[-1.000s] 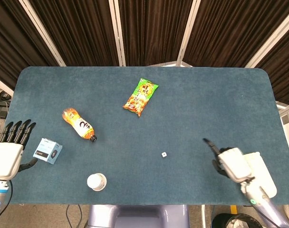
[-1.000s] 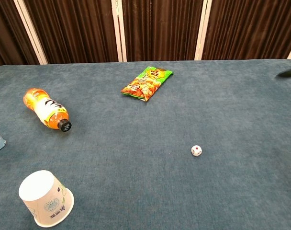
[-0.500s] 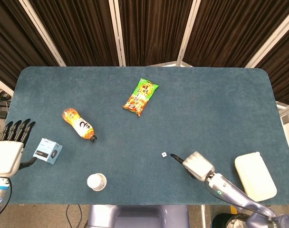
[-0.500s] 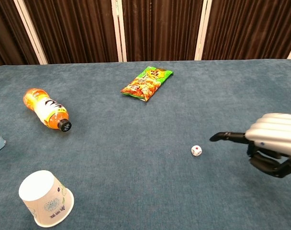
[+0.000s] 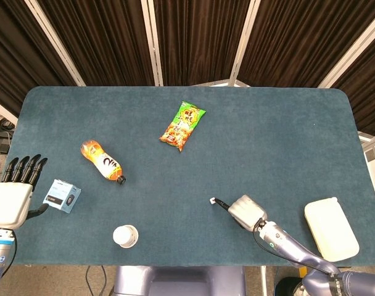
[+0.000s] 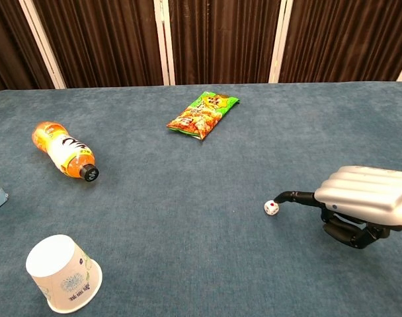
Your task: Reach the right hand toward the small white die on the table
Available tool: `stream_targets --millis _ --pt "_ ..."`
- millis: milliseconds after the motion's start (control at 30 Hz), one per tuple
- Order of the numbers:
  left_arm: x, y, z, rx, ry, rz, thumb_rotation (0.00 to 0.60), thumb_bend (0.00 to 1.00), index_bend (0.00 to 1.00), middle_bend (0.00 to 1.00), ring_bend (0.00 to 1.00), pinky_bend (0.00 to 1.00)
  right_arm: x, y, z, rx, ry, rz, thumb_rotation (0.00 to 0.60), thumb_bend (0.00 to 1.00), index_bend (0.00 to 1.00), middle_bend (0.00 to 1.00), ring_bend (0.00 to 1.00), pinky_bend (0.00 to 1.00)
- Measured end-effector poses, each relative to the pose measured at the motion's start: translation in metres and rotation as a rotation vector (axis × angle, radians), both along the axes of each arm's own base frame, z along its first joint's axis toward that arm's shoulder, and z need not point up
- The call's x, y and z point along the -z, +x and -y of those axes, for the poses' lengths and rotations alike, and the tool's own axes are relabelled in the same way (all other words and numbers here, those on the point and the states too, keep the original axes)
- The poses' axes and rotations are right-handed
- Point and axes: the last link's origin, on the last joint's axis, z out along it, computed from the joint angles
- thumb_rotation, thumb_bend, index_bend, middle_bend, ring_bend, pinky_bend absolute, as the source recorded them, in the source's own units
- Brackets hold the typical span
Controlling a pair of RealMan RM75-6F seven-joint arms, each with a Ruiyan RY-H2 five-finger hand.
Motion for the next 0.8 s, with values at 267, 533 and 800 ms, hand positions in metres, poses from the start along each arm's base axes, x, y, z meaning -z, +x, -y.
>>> stream_targets --millis 267,533,800 --pt "0.0012 0.0003 0.0002 -0.001 -0.005 -0.002 0.600 0.00 0.00 0.00 0.00 0.00 0.0015 0.0057 0.0009 -0.015 -0.008 0.006 0.600 0.66 0.00 0.80 0.72 1.00" --pt "0.0010 -0.0001 0.0001 -0.002 -0.006 -0.002 0.600 0.00 0.00 0.00 0.00 0.00 0.0056 0.0033 -0.0010 -0.008 0.004 -0.018 0.600 0.66 0.00 0.80 0.72 1.00" --pt "0.0012 0.0000 0.0006 -0.002 -0.008 -0.001 0.600 0.00 0.00 0.00 0.00 0.00 0.0055 -0.0007 -0.0004 0.003 -0.002 -0.033 0.600 0.66 0.00 0.80 0.72 1.00"
